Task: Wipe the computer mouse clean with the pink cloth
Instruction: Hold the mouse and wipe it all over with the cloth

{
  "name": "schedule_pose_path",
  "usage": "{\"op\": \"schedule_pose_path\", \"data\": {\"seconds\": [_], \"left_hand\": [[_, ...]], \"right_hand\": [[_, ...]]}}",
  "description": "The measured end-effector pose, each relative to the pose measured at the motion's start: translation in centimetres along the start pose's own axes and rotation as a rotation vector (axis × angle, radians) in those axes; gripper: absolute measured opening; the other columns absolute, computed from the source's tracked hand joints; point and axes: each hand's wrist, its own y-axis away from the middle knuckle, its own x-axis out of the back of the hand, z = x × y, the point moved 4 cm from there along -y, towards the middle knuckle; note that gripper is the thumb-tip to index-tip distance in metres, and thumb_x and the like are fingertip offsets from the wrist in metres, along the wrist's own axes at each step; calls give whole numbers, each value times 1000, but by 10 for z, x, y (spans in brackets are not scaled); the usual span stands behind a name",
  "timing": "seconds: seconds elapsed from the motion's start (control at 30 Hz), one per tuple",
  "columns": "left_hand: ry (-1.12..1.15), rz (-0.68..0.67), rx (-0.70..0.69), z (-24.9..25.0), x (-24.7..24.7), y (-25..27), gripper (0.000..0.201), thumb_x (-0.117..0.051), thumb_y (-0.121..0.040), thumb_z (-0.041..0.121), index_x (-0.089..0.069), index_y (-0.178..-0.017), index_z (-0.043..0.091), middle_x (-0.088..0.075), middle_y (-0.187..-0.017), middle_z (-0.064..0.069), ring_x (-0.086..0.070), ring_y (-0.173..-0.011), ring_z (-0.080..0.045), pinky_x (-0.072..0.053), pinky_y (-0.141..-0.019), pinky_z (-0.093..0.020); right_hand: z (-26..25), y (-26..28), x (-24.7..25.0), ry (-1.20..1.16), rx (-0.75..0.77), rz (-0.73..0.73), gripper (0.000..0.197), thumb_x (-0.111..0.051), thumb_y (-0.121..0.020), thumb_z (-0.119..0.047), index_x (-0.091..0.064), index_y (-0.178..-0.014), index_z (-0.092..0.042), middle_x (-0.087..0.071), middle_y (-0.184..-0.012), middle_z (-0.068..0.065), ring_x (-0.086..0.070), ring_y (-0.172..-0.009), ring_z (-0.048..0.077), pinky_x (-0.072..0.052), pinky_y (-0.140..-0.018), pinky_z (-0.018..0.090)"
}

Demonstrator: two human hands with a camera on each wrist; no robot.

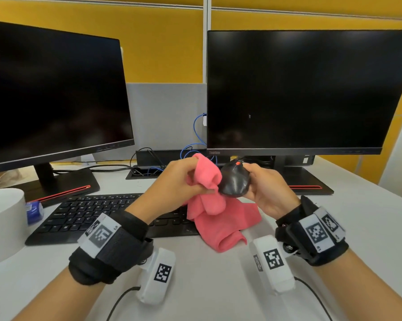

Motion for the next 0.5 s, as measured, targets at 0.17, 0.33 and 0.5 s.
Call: {"op": "schedule_pose_path", "data": {"seconds": [0.17, 0.33, 0.5], "left_hand": [[108, -37, 97, -11, -5, -1, 19, -71, -89, 19, -70, -107, 16, -73, -102, -3, -70, -97, -20, -57, -87, -41], [379, -96, 196, -14, -12, 1, 38, -74, -85, 12, -63, -121, 12, -74, -110, -6, -69, -105, -20, -58, -88, -41], [327, -40, 162, -14, -12, 0, 44, -82, -75, 13, -66, -117, 12, -75, -107, 0, -71, -100, -11, -57, -88, -29]], "right_hand": [[-8, 0, 3, 33, 65, -73, 24, -48, -100, -14, -62, -82, -7, -66, -60, -4, -63, -52, 7, -50, -48, 21], [-9, 3, -2, 141, 140, -190, 19, -49, -100, -23, -52, -84, -13, -55, -69, -5, -52, -61, 8, -41, -55, 20], [-5, 8, -11, 186, 108, -360, 21, -48, -101, -23, -59, -84, -22, -65, -75, -10, -61, -67, 5, -46, -63, 22]]}}
